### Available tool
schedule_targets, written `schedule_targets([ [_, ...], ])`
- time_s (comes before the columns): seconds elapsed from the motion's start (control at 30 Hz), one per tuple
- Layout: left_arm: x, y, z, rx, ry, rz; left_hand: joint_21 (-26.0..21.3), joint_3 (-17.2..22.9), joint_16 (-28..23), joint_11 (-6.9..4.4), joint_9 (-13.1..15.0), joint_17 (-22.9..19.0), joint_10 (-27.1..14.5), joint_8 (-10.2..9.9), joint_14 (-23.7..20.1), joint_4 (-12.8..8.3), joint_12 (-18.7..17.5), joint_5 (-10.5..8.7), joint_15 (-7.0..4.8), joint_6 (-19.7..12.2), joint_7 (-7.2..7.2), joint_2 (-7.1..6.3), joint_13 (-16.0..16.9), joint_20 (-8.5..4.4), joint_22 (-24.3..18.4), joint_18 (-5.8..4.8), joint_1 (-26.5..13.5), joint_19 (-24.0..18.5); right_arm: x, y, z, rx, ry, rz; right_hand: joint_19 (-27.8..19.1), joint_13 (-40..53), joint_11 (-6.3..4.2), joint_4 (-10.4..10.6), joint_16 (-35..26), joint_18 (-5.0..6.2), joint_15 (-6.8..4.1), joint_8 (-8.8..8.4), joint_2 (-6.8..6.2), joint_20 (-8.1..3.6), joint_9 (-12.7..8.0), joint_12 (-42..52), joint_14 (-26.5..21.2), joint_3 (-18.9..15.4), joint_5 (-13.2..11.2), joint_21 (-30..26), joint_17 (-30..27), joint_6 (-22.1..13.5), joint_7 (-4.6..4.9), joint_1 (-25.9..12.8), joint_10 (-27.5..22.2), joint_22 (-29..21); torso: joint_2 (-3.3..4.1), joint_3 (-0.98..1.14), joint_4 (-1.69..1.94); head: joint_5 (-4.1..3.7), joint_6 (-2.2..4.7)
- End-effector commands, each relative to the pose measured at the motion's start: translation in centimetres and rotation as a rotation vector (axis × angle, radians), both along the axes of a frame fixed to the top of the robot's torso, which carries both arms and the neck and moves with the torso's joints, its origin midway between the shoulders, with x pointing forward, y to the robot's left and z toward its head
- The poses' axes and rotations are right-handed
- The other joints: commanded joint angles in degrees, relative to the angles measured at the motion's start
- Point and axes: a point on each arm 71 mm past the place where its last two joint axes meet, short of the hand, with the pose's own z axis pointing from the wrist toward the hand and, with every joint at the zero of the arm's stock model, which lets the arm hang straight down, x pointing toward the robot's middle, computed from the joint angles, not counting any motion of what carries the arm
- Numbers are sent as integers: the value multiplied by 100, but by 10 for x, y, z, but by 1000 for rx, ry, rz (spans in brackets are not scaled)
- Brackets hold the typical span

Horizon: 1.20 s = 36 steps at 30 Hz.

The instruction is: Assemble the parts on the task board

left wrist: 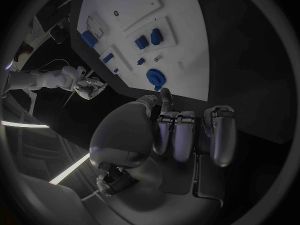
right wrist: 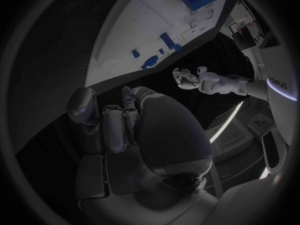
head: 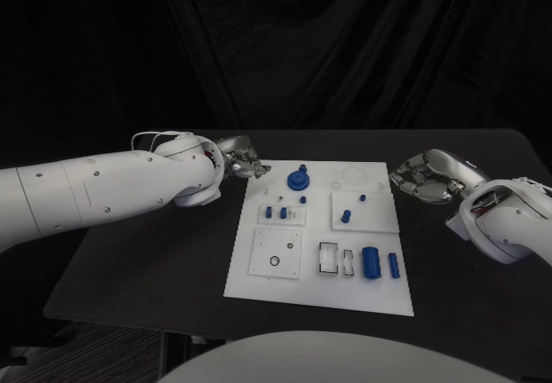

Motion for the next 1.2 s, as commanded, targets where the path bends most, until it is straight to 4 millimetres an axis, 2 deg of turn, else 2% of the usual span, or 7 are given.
schedule_targets([
  [0.03,0,-4,-7,67,274,-50,-27,6,15,15,80,1509,596,25,595,81,15,-264,4,1,-2,-31,1506,14,1261,62,35,184,0,0,-1,-7,8,-10,26,499,1,-5,16,28,-36,17,-4,16,3,2,31,27,27,-24,241,13,12,58,13,698,-5,12,-11,16,-1],
  [0.17,8,-8,-4,173,408,-71,-90,-98,15,61,-203,1509,596,-195,595,188,15,-701,41,33,51,-43,1506,45,1240,77,-124,144,0,0,-1,-7,7,-9,26,499,1,-5,16,28,-36,17,-4,16,3,2,31,27,27,-24,241,13,12,58,13,698,3,11,-10,29,-1],
  [0.33,15,-15,-2,241,479,-94,-132,-232,15,121,-783,1509,596,-579,595,187,15,-856,92,125,120,-16,1506,96,1229,85,-301,120,0,0,-1,-5,6,-9,26,499,1,-5,16,28,-36,17,-4,16,3,2,31,27,27,-24,241,13,12,58,13,698,5,1,-3,17,-1],
  [0.53,21,-25,-1,263,500,-114,-161,-347,15,126,-1107,1509,596,-695,595,191,15,-883,105,346,112,2,1506,114,1221,93,-418,103,-1,1,-1,-4,6,-7,26,499,2,-5,15,27,-36,18,-4,16,3,2,30,30,29,-24,239,13,13,57,14,698,9,-2,-4,22,-1],
  [0.7,23,-31,-1,278,508,-119,-180,-360,15,123,-1132,1509,596,-700,595,191,15,-880,104,371,108,0,1506,113,1215,98,-427,92,-1,1,-1,-3,6,-5,26,499,2,-5,15,27,-36,18,-4,16,3,2,30,30,29,-24,239,13,13,57,14,698,21,-3,-16,45,-1],
  [0.83,25,-34,-2,283,510,-119,-188,-364,15,123,-1141,1509,596,-704,595,191,15,-877,103,374,108,-1,1506,114,1212,99,-429,87,-2,1,-1,-3,6,-4,26,499,2,-5,15,27,-36,18,-4,16,3,2,30,30,29,-24,239,13,13,57,14,698,34,-14,0,51,-1],
  [1.2,27,-42,-4,282,514,-131,-257,-385,15,134,-1318,1509,596,-809,595,173,15,-754,110,353,124,14,1506,117,1190,115,-382,46,-2,2,0,-1,6,-2,29,492,3,-7,15,26,-36,18,-5,16,4,-2,31,34,30,-18,239,12,13,59,6,700,39,-14,6,55,-1],
])
